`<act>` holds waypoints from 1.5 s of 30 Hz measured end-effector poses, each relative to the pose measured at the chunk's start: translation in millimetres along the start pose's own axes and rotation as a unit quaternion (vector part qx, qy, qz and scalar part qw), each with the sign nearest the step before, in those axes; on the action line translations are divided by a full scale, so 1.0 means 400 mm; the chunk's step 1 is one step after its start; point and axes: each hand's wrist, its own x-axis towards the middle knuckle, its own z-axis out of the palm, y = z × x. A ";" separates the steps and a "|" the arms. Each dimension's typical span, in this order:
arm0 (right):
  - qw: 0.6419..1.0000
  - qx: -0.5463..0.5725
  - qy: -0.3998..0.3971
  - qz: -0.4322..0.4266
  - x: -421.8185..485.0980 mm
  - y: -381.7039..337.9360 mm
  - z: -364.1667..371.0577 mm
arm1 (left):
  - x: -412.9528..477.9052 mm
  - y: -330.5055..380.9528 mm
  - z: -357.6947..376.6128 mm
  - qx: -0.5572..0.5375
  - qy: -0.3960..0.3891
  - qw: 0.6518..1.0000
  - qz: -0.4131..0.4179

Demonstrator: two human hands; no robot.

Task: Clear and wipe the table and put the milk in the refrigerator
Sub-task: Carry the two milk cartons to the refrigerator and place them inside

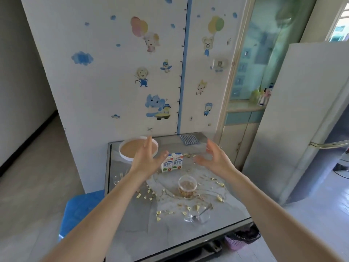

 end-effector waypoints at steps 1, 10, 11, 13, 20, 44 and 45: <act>1.000 -0.004 -0.003 0.001 0.032 0.011 0.007 | 0.027 -0.015 0.010 -0.005 -0.003 1.000 -0.005; 0.998 -0.028 -0.041 0.045 0.399 0.187 0.110 | 0.353 -0.210 0.171 -0.045 -0.035 0.996 -0.066; 0.998 -0.030 -0.039 0.046 0.419 0.195 0.114 | 0.374 -0.218 0.180 -0.045 -0.040 0.996 -0.067; 0.997 -0.032 -0.041 0.058 0.499 0.231 0.133 | 0.447 -0.251 0.216 -0.042 -0.049 0.995 -0.074; 0.992 -0.030 -0.078 0.092 0.653 0.366 0.194 | 0.578 -0.367 0.348 -0.020 -0.085 0.987 -0.132; 0.975 0.074 -0.186 0.099 0.955 0.763 0.494 | 0.772 -0.741 0.734 -0.098 -0.030 0.985 -0.138; 0.974 0.082 -0.184 0.099 0.953 0.762 0.493 | 0.773 -0.743 0.732 -0.103 -0.029 0.985 -0.138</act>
